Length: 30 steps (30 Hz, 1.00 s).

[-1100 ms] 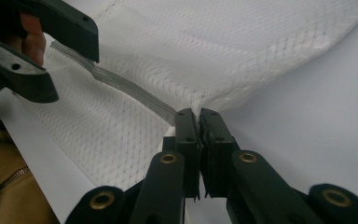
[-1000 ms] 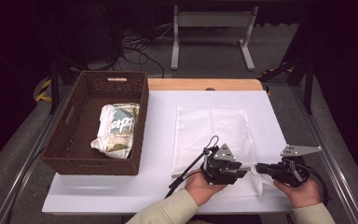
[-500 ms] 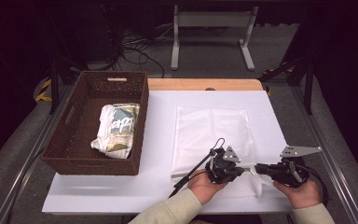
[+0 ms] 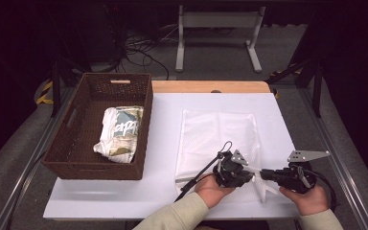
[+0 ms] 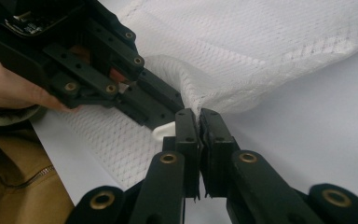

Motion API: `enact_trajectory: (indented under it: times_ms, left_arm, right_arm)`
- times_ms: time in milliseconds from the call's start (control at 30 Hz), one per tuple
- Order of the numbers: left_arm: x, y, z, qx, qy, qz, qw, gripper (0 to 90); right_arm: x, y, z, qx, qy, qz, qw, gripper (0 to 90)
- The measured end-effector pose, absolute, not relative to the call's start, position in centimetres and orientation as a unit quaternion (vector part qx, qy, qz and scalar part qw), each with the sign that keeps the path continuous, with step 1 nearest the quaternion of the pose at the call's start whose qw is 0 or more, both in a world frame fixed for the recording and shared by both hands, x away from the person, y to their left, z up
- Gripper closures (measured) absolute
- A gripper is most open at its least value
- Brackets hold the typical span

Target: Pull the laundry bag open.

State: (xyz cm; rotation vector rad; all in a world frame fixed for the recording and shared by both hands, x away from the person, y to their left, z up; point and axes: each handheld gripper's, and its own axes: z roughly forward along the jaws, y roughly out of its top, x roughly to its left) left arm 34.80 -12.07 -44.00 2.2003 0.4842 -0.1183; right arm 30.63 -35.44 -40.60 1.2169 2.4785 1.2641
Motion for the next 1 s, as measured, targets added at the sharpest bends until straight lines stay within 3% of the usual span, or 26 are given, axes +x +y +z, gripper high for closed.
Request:
enact_trajectory:
  times_ms: [100, 200, 433, 833, 1000]
  left_arm:
    - [34.81, -11.69, -43.79, 0.879, 0.189, -0.067, 0.433, 63.3]
    - [34.76, -11.66, -43.78, 0.877, 0.18, -0.08, 0.438, 58.3]
    - [34.58, -12.17, -44.18, 0.881, 0.177, -0.086, 0.43, 54.7]
    - [34.8, -12.48, -44.62, 0.878, 0.203, -0.069, 0.428, 67.2]
    - [34.93, -12.37, -44.58, 0.877, 0.206, -0.06, 0.429, 79.0]
  right_arm:
    - [30.59, -35.47, -40.55, 0.401, 0.815, 0.415, 0.055, 86.4]
    - [30.58, -35.49, -40.53, 0.401, 0.815, 0.415, 0.056, 86.4]
    - [30.56, -35.39, -40.54, 0.4, 0.816, 0.414, 0.059, 86.4]
    - [30.56, -35.31, -40.58, 0.394, 0.816, 0.419, 0.054, 86.4]
    - [30.5, -35.35, -40.51, 0.392, 0.815, 0.424, 0.056, 86.4]
